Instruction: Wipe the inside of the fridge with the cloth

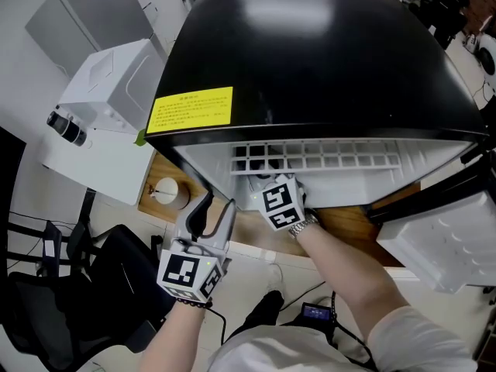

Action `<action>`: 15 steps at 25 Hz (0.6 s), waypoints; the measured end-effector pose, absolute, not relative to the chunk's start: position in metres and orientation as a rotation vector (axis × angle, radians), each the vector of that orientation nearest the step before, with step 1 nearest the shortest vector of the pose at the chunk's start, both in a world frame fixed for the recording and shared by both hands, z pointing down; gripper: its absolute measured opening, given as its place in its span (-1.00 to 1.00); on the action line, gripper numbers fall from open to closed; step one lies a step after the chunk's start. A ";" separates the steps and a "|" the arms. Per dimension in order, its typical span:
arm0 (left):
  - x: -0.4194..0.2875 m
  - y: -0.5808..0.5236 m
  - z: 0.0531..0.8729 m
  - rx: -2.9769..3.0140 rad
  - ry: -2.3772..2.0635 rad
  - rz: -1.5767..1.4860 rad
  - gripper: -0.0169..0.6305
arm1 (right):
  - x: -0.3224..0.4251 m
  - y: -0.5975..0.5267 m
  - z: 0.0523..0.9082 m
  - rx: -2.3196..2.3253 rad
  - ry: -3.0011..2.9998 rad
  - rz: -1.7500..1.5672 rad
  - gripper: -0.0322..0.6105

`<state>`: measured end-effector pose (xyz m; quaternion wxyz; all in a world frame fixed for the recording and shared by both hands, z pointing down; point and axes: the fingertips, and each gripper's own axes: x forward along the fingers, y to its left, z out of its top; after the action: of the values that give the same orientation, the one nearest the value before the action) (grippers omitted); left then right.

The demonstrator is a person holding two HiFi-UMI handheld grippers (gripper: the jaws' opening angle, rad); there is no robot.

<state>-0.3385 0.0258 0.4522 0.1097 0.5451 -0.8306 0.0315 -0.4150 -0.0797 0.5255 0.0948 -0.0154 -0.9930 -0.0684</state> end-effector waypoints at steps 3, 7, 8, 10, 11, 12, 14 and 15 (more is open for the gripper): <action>-0.338 0.025 0.453 1.608 -2.441 0.100 -0.42 | -0.422 -0.086 0.525 -0.016 -2.947 -0.206 -0.59; -0.339 0.025 0.453 1.601 -2.443 0.091 -0.43 | -0.430 -0.094 0.524 0.005 -2.951 -0.220 -0.59; -0.339 0.025 0.453 1.602 -2.443 0.090 -0.43 | -0.432 -0.095 0.524 0.010 -2.954 -0.224 -0.59; -0.339 0.025 0.452 1.605 -2.442 0.092 -0.43 | -0.435 -0.098 0.523 0.023 -2.962 -0.221 -0.59; -0.339 0.025 0.452 1.607 -2.441 0.094 -0.43 | -0.437 -0.100 0.523 0.029 -2.966 -0.217 -0.59; -0.339 0.025 0.452 1.608 -2.440 0.095 -0.43 | -0.439 -0.101 0.523 0.037 -2.970 -0.214 -0.59; -0.339 0.025 0.452 1.611 -2.440 0.099 -0.43 | -0.441 -0.104 0.523 0.053 -2.974 -0.211 -0.59; -0.339 0.025 0.452 1.611 -2.440 0.100 -0.43 | -0.443 -0.105 0.523 0.061 -2.976 -0.209 -0.59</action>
<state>-0.3395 0.0251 0.4520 0.1078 0.5475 -0.8291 0.0341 -0.4429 -0.1049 0.5226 0.0786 0.0203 -0.9943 -0.0697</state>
